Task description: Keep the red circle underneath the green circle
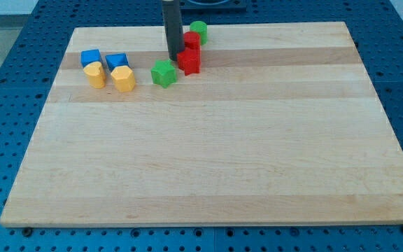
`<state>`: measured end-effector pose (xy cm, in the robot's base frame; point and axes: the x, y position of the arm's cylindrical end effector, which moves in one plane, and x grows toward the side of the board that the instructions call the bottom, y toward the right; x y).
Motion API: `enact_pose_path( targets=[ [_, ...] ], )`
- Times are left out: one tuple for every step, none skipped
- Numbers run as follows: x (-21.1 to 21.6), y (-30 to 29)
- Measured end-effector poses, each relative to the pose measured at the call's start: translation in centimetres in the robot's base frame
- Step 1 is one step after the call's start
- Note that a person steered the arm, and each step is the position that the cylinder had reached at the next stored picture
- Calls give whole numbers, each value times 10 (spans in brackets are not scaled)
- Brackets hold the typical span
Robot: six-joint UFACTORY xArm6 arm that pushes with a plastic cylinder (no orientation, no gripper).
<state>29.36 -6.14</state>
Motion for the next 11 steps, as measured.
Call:
enact_pose_path(
  targets=[
    [-1,-5],
    [-51,-34],
    [-77,-30],
    [-74,-14],
    [-70,-18],
    [-60,-13],
    [-47,-8],
    [-47,-8],
    [-46,7],
    [-48,-8],
    [-40,-22]
  ],
)
